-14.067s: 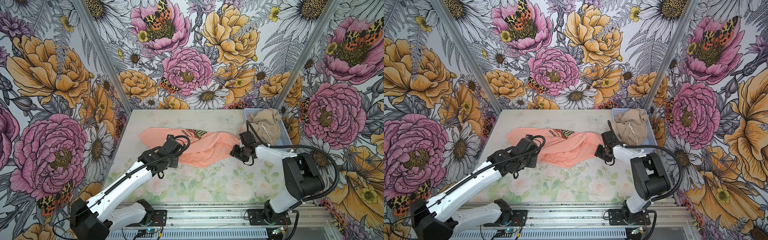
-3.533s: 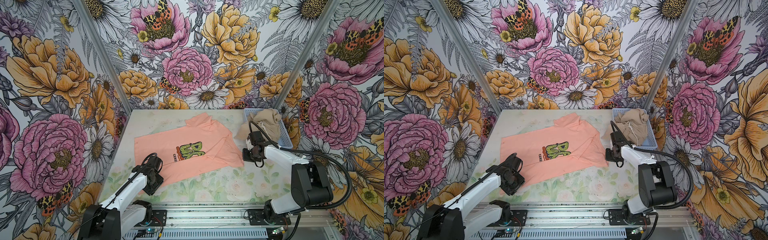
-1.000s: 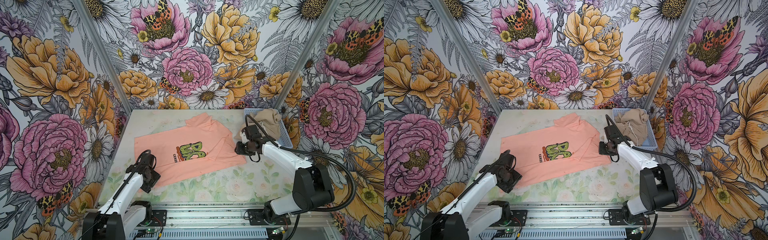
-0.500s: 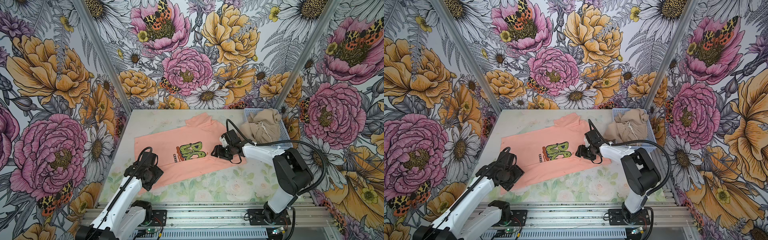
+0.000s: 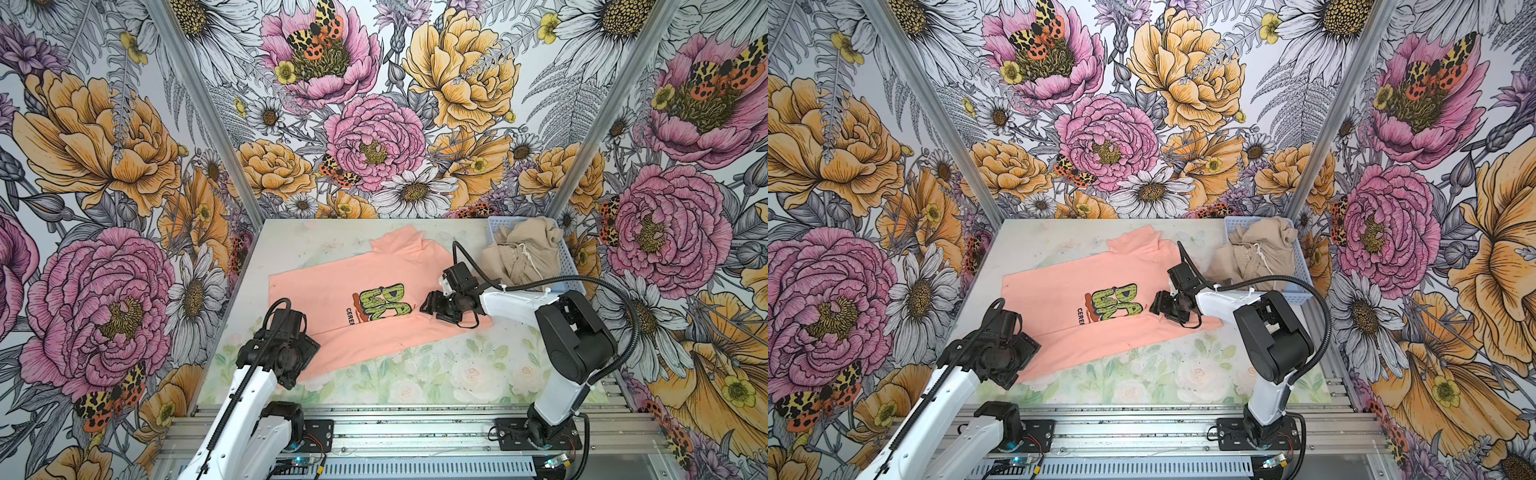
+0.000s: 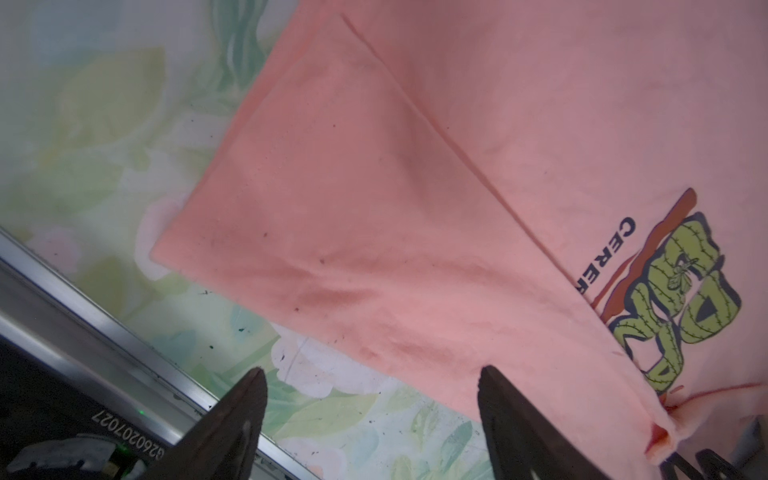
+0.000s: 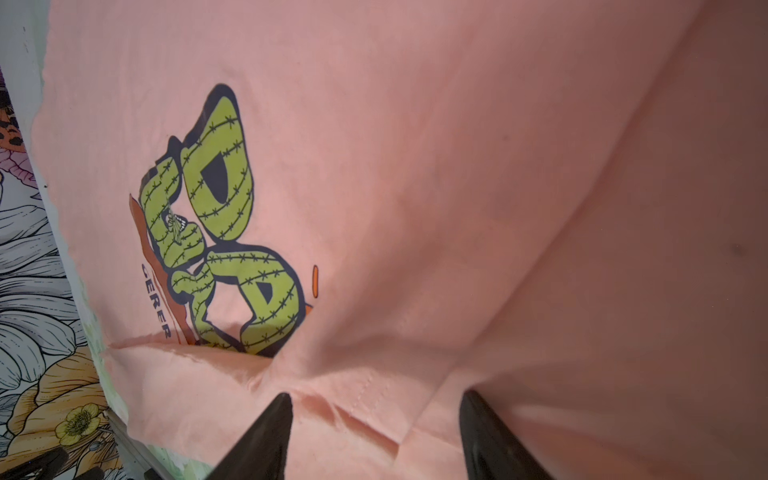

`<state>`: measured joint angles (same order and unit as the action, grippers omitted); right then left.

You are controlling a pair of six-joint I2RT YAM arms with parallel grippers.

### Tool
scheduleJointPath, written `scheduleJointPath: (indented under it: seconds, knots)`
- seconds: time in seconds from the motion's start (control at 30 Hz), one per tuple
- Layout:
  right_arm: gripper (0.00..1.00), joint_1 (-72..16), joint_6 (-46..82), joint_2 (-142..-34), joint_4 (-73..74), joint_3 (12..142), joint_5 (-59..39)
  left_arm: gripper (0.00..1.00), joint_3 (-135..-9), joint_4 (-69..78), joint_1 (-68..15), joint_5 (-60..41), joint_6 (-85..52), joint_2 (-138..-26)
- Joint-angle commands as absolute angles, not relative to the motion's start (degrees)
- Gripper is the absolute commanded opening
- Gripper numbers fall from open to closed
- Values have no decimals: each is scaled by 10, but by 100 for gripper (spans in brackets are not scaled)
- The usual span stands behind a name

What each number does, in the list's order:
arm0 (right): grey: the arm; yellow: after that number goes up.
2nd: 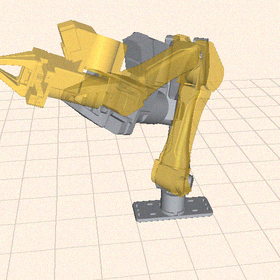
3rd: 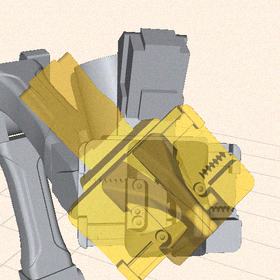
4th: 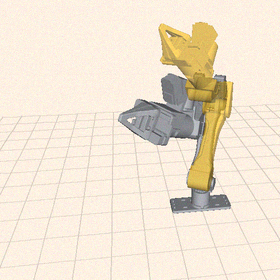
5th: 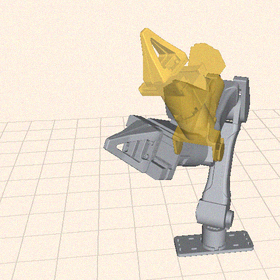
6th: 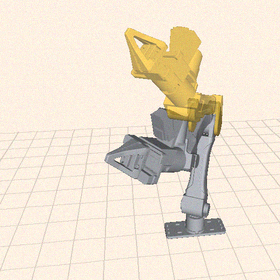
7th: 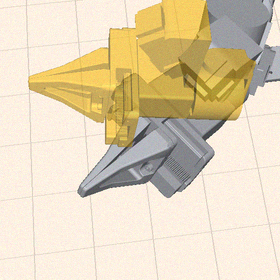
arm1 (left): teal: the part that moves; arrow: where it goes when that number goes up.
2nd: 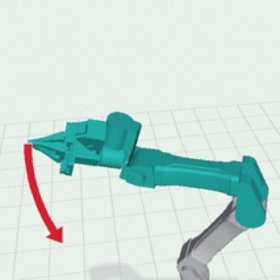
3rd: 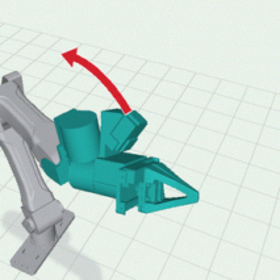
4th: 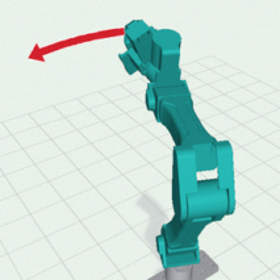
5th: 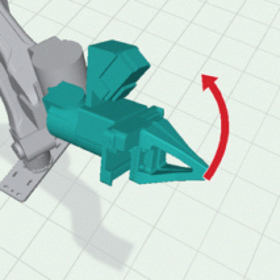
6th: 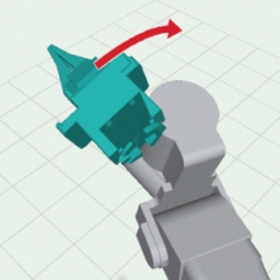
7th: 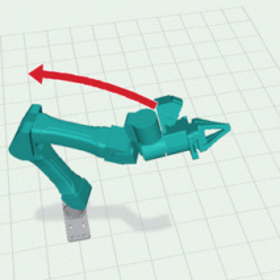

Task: Fold and stack the mixed laundry pile

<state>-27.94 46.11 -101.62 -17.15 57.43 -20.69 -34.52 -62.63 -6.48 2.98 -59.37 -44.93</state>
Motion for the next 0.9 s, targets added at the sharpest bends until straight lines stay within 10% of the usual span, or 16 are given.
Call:
scheduleJointPath:
  seconds: [0.0,0.87]
  knots:
    - [66,-285,478,-1027,-152,571,-203,82,-376,-613,-77,41,-572,-460]
    - [65,-300,509,-1053,-134,619,-201,83,-388,-578,-124,50,-571,-508]
